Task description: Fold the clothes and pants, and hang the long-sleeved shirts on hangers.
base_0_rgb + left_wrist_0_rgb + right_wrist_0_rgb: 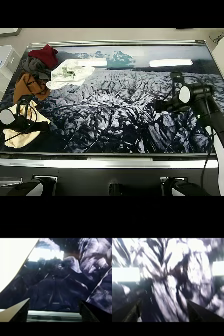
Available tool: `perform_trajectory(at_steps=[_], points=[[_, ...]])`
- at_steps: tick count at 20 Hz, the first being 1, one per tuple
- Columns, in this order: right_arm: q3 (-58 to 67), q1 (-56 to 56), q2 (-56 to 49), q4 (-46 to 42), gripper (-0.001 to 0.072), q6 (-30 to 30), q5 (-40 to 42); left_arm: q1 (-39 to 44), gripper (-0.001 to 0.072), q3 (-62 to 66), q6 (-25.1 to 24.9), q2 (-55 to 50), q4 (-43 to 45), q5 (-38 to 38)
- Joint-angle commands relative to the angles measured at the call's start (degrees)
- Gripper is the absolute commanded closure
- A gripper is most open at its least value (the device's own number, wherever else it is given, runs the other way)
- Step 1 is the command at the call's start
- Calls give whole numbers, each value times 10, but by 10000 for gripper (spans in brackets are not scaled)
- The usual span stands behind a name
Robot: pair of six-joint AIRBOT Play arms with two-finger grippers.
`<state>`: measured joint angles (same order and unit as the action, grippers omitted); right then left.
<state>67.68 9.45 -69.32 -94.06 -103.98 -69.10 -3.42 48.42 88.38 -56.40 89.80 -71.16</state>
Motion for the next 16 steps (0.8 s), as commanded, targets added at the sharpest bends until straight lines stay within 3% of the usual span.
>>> perform_trajectory(at_steps=[1,5,6,9,10,11,13,14,16], points=[[0,0,0,-1,79,0,75,-1,-5,0,4,-1,-5,5],[0,0,0,0,80,-2,121,-1,-5,0,78,-2,-38,87],[0,0,0,0,80,-2,138,-1,-5,0,79,-3,-60,145],[0,0,0,0,79,-2,185,-1,-5,16,80,-36,-186,422],[0,0,0,0,79,-2,197,-1,-5,48,80,-75,-217,475],[0,0,0,0,80,-2,207,-4,-5,109,79,-137,-235,480],[0,0,0,6,80,-2,212,-6,-6,284,78,-292,-239,412],[0,1,0,7,80,-2,210,-9,-6,390,107,-380,-239,362],[0,1,0,9,80,-2,196,-23,-6,582,237,-538,-238,232]])
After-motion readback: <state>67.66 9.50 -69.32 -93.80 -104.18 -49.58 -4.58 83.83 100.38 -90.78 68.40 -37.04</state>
